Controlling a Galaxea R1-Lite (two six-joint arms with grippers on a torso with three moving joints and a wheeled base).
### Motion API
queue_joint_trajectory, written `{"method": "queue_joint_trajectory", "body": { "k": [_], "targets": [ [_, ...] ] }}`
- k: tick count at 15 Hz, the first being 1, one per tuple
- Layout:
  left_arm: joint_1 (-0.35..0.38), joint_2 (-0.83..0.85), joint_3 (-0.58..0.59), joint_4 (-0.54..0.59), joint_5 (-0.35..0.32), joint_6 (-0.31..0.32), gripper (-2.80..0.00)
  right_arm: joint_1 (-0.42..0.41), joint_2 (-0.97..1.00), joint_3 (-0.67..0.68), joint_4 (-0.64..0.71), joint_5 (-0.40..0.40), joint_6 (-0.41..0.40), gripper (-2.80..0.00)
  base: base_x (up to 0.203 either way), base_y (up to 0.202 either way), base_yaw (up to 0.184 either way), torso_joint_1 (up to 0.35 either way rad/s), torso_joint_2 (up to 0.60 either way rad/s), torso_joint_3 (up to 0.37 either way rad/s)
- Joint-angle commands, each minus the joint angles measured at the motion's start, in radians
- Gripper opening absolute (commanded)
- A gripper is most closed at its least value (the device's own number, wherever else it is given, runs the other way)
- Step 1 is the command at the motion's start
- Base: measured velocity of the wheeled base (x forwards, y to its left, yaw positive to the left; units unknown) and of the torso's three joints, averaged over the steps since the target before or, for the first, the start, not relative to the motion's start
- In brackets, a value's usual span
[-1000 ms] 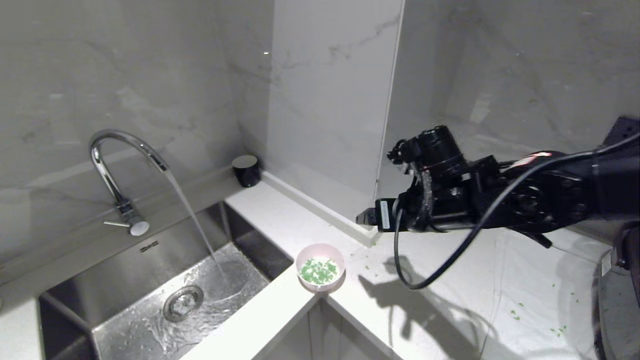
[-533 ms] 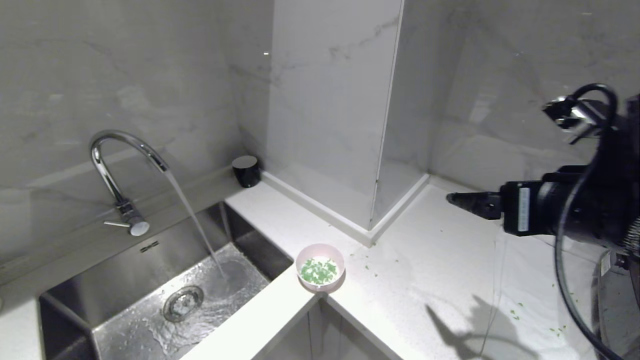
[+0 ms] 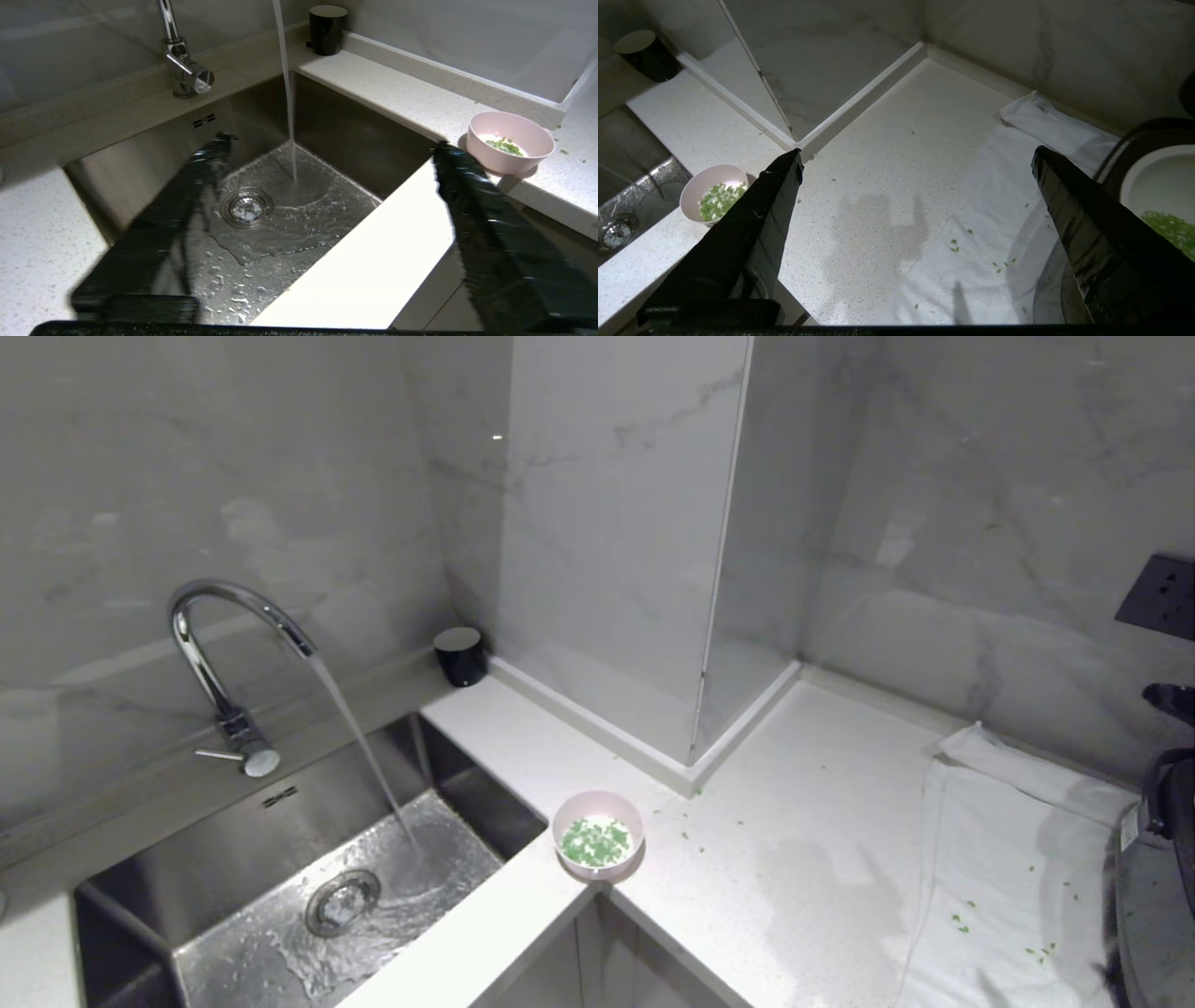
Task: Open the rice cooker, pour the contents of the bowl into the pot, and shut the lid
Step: Fill a bowl with water from the tap
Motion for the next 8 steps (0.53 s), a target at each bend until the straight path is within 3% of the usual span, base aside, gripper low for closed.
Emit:
{"method": "queue_joint_trajectory", "body": {
  "k": [1, 5, 8],
  "targets": [
    [0.000, 0.001, 0.009, -0.001, 0.000, 0.000, -2.80, -0.023, -0.117, 0.018, 0.032, -0.003, -0.002, 0.00, 0.000, 0.000, 0.000, 0.000, 0.00, 0.000],
    [-0.002, 0.001, 0.009, -0.001, -0.001, 0.000, -2.80, -0.120, -0.248, 0.007, 0.127, -0.004, -0.008, 0.00, 0.000, 0.000, 0.000, 0.000, 0.00, 0.000],
    [0.000, 0.001, 0.009, 0.001, -0.001, -0.003, -2.80, -0.212, -0.342, 0.011, 0.166, 0.000, -0.072, 0.00, 0.000, 0.000, 0.000, 0.000, 0.00, 0.000]
  ]
}}
